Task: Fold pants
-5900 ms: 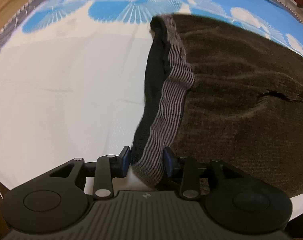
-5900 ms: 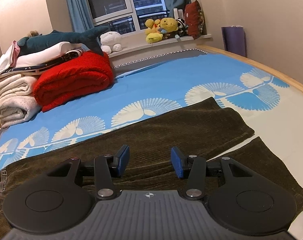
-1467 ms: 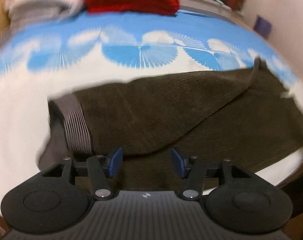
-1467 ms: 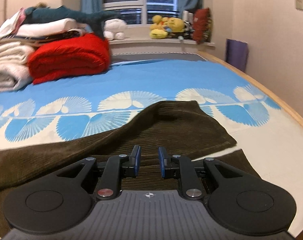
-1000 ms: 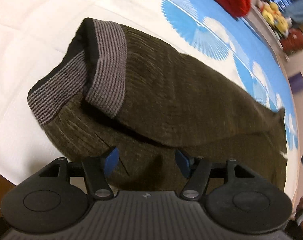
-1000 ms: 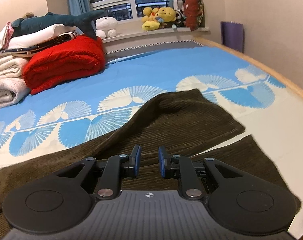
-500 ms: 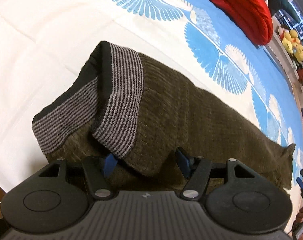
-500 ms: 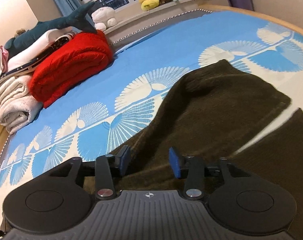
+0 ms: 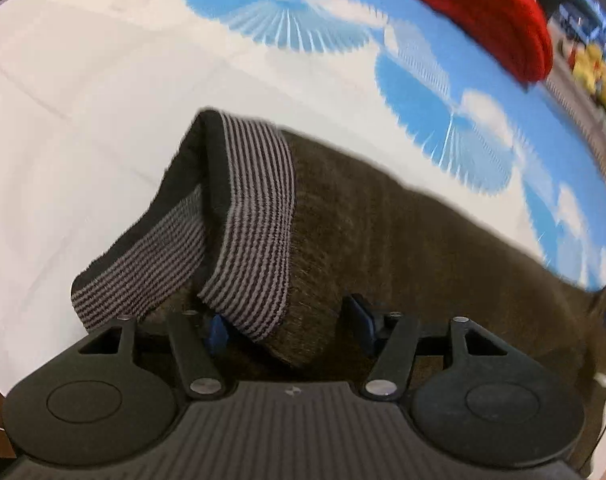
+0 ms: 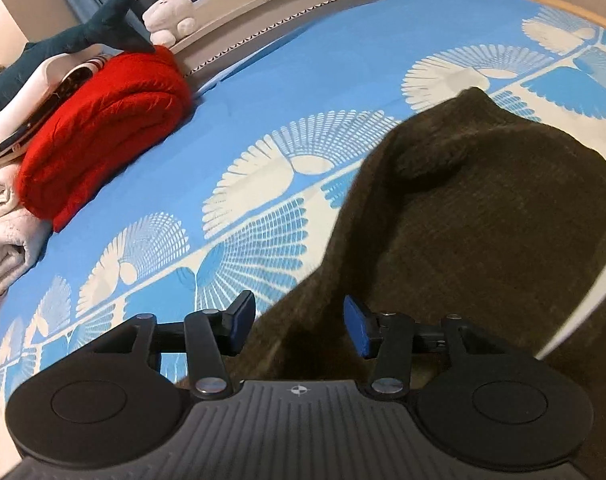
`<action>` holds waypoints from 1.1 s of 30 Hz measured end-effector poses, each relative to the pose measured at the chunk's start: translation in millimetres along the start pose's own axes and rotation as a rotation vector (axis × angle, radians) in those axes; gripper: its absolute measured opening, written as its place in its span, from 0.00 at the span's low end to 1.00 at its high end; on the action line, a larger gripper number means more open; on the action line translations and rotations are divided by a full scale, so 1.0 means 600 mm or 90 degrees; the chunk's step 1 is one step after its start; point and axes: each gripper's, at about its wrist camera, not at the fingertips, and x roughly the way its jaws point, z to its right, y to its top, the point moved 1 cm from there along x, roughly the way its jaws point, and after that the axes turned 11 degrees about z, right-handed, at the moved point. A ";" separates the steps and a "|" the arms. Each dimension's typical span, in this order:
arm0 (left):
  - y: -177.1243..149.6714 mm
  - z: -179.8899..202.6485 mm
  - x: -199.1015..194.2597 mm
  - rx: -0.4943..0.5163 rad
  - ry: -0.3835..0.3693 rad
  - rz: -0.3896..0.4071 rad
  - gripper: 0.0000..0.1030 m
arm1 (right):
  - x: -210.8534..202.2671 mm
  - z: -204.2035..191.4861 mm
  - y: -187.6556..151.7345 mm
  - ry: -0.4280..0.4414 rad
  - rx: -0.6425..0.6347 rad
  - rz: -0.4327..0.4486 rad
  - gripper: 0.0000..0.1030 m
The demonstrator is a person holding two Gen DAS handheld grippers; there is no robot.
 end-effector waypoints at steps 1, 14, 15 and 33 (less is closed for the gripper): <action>-0.002 0.000 0.002 0.000 0.003 0.000 0.63 | 0.008 -0.003 0.002 -0.004 -0.001 -0.004 0.51; -0.002 0.018 -0.025 0.088 0.016 0.053 0.31 | 0.058 -0.036 0.000 -0.089 -0.096 -0.016 0.08; 0.000 0.018 -0.030 0.089 0.014 0.059 0.29 | 0.050 -0.038 0.005 -0.085 -0.100 -0.007 0.08; -0.001 -0.042 -0.143 0.068 0.011 0.152 0.20 | -0.306 0.065 -0.095 -0.052 -0.078 -0.061 0.07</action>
